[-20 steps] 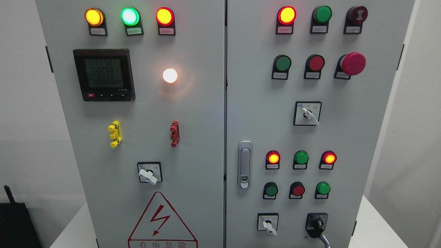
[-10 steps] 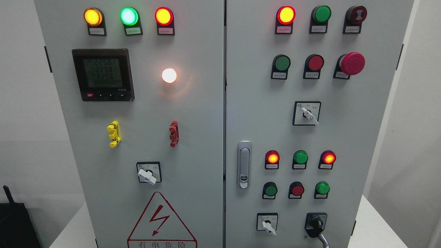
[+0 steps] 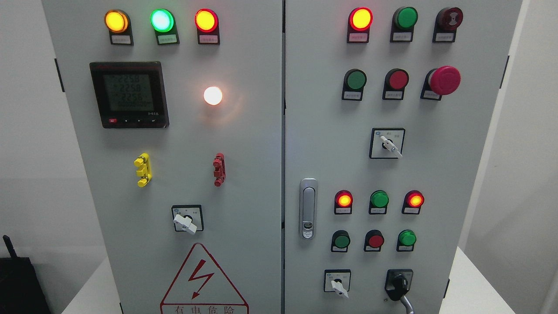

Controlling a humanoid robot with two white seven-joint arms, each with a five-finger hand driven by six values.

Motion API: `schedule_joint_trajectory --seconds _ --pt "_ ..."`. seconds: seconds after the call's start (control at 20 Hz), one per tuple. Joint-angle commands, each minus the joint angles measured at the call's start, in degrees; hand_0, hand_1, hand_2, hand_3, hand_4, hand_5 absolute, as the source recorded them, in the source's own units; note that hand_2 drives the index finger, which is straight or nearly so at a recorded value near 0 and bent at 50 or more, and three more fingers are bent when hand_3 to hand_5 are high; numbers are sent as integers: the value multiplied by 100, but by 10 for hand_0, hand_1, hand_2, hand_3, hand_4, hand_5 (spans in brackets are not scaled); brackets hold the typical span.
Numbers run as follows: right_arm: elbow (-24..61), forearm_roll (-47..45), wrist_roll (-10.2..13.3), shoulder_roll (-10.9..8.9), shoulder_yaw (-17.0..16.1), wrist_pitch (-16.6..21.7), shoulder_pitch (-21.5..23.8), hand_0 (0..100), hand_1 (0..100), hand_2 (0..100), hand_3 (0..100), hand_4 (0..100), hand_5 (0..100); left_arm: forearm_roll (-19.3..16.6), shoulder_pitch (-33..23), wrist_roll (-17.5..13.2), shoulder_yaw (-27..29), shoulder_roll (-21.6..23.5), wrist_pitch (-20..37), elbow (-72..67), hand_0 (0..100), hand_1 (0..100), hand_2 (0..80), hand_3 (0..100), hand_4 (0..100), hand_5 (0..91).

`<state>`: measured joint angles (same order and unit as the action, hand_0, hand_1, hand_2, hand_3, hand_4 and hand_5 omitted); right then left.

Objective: Trip black knob to open circuit
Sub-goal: 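Grip the black knob with the right hand and twist it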

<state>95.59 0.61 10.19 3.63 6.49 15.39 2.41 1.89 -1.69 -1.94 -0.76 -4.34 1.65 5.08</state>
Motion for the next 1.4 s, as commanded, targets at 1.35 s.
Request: schedule_joint_trajectory --seconds 1.35 --pt "460 18 -87 111 388 -89 -91 1000 1000 57 1000 1000 893 14 2 1 5 -5 2 -7 120 389 0 0 0 0"
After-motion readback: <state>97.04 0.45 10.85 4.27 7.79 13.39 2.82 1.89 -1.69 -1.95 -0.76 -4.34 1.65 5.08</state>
